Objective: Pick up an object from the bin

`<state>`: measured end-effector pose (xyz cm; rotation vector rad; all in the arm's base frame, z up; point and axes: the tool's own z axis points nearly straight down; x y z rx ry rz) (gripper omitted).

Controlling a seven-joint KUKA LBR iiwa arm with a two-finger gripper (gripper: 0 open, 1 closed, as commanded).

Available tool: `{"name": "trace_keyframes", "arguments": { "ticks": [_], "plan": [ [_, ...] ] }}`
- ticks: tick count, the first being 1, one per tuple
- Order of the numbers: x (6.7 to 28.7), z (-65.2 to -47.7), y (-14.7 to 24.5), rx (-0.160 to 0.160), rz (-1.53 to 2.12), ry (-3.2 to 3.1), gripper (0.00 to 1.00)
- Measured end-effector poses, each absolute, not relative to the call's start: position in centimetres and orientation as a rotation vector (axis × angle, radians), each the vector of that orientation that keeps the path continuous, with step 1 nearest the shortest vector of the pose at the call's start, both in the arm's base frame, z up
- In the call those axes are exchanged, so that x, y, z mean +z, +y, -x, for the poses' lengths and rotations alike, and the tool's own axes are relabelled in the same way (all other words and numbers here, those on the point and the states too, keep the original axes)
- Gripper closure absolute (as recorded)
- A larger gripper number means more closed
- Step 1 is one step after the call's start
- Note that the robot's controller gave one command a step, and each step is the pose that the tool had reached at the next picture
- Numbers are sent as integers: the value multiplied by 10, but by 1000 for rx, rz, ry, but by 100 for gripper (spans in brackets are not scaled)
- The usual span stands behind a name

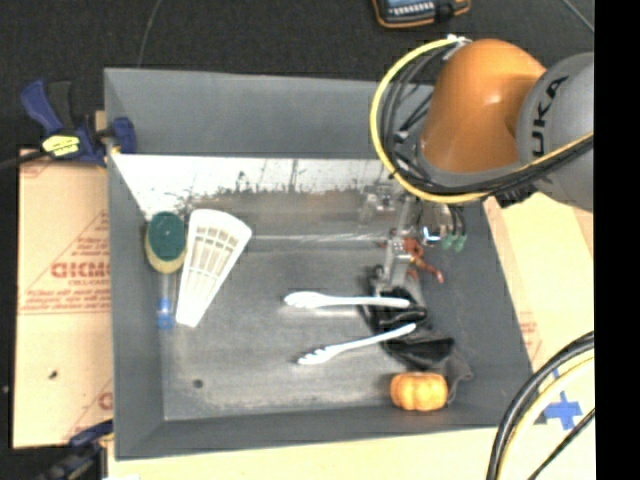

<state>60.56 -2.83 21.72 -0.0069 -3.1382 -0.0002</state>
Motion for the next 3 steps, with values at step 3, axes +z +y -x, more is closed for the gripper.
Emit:
{"name": "trace_keyframes", "arguments": {
  "ticks": [3],
  "plan": [
    [159, -571, -42, 2, 20, -3149, 0]
  ]
}}
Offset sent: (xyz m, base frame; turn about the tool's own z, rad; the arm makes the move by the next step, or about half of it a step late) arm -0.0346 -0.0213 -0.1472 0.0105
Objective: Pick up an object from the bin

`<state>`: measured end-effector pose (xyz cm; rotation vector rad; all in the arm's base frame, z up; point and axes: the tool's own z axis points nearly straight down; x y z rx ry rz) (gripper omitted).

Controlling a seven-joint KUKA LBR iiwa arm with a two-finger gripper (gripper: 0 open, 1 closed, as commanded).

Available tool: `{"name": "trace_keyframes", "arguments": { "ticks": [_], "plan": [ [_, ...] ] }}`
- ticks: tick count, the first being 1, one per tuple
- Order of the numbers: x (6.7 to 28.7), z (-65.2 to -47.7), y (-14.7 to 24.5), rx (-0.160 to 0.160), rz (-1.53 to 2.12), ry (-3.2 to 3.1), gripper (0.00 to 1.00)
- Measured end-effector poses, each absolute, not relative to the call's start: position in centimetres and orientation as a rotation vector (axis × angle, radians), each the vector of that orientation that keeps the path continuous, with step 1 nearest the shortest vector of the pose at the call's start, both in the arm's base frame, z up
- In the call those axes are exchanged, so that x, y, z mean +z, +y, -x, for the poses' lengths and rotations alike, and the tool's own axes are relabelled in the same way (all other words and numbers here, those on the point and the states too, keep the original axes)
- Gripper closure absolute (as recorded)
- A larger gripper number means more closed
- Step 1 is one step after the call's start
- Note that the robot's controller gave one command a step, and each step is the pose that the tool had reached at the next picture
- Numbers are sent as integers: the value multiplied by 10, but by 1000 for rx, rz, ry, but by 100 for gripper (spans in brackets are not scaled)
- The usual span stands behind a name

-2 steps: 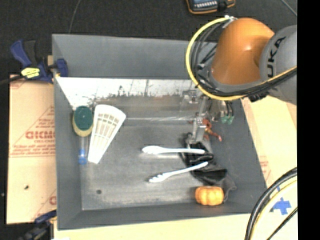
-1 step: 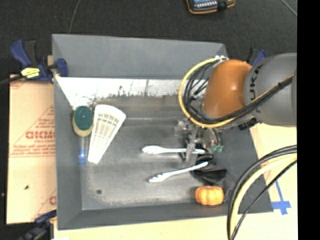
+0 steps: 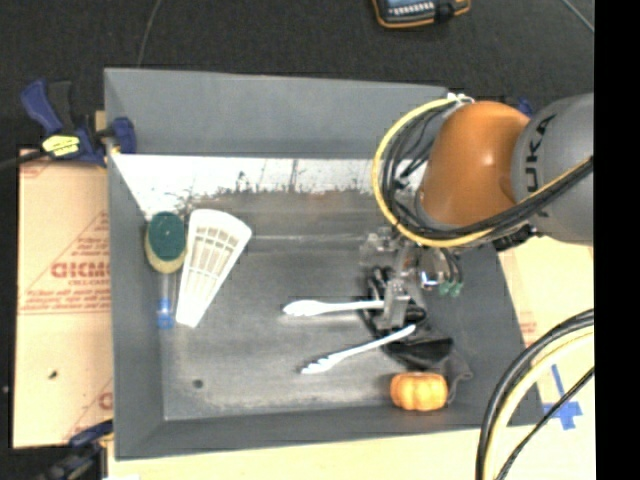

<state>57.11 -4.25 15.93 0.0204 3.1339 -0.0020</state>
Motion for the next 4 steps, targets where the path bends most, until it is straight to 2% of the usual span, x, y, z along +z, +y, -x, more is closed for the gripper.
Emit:
{"name": "trace_keyframes", "arguments": {
  "ticks": [1, 2, 3, 4],
  "plan": [
    [100, -586, -18, -1, -201, 3129, 0],
    [71, -571, -45, -7, -5, 3120, 0],
    [71, -563, -23, -1, -297, 3117, 100],
    [71, -563, -23, -1, -297, 3117, 100]
  ]
}}
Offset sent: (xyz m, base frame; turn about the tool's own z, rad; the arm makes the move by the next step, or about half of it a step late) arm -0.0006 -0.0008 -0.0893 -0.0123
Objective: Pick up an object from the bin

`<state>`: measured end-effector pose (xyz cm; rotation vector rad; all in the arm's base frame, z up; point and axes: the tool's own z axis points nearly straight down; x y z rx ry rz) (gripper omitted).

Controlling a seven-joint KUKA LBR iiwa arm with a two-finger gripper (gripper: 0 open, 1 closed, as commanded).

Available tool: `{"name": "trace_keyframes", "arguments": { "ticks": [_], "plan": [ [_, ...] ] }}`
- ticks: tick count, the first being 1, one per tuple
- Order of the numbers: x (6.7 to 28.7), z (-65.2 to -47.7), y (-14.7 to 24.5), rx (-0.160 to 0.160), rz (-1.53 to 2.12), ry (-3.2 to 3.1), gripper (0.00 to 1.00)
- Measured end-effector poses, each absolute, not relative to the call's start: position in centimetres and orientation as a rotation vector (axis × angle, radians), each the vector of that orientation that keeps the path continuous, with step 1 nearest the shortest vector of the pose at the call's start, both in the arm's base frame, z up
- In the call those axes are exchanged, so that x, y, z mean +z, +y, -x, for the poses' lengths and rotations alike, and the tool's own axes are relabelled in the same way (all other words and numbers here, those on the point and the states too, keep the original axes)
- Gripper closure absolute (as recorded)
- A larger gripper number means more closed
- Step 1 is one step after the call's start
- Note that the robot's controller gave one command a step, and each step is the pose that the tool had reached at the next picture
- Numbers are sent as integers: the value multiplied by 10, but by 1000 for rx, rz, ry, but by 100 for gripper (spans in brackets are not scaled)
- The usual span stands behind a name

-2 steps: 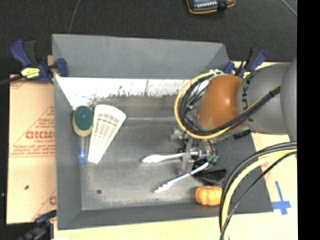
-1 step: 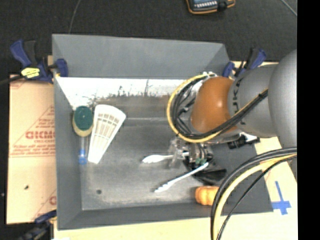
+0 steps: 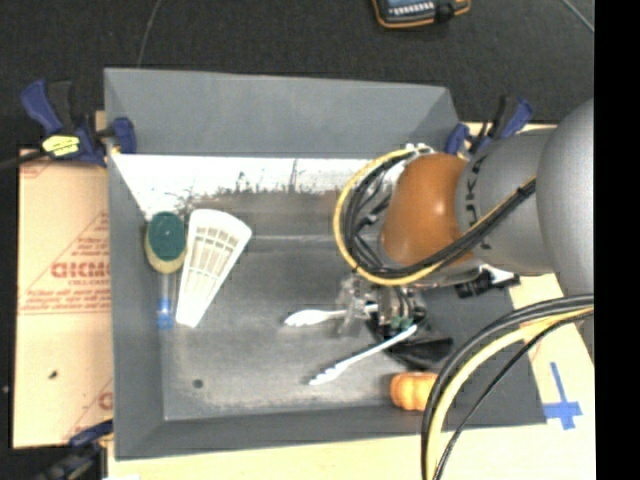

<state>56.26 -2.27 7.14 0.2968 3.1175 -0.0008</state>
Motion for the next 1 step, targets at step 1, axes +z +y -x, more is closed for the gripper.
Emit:
{"name": "trace_keyframes", "arguments": {
  "ticks": [1],
  "plan": [
    [89, -561, -23, -1, -296, 3120, 100]
  ]
}}
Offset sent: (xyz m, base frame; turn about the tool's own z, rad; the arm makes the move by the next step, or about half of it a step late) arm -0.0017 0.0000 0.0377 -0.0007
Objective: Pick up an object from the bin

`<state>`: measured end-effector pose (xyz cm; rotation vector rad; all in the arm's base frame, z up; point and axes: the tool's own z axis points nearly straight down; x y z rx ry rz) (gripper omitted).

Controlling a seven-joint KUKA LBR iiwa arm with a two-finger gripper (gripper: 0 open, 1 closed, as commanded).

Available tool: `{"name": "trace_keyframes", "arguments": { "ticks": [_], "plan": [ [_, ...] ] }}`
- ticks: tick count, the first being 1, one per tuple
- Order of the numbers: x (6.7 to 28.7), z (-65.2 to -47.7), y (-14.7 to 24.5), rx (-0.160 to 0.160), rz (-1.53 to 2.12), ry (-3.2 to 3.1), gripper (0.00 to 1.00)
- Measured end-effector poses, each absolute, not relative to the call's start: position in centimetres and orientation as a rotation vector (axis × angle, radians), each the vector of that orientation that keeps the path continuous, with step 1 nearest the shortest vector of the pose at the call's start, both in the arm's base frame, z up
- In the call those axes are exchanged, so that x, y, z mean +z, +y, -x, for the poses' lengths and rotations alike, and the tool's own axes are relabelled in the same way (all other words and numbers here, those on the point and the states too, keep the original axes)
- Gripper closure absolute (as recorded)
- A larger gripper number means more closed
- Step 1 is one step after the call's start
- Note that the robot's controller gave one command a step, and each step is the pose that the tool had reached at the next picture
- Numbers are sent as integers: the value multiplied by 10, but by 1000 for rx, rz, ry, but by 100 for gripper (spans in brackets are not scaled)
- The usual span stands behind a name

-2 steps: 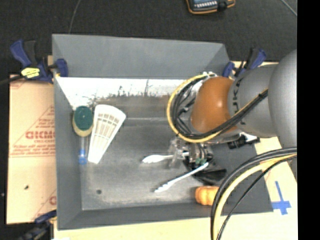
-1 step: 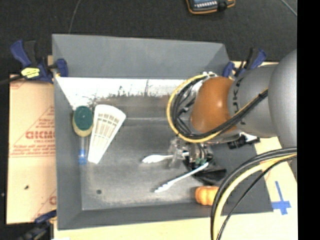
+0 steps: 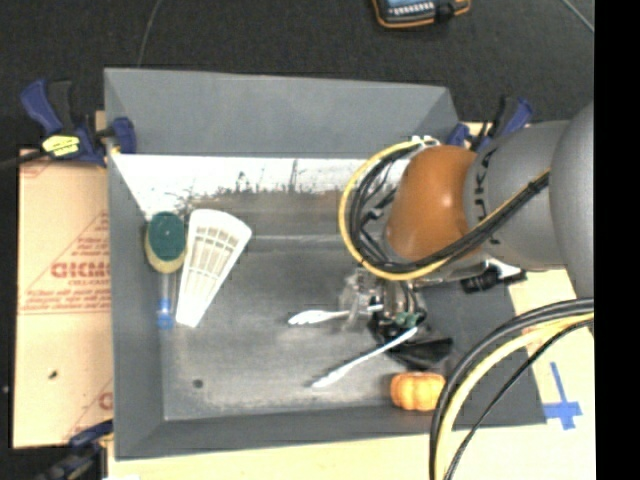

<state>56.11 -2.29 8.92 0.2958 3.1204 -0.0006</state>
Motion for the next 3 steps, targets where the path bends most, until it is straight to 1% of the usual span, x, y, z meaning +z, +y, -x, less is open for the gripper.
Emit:
{"name": "trace_keyframes", "arguments": {
  "ticks": [1, 2, 3],
  "plan": [
    [106, -563, -23, 0, -294, 3114, 100],
    [114, -563, -23, 0, -293, 3113, 100],
    [128, -563, -24, 1, -292, 3114, 100]
  ]
}}
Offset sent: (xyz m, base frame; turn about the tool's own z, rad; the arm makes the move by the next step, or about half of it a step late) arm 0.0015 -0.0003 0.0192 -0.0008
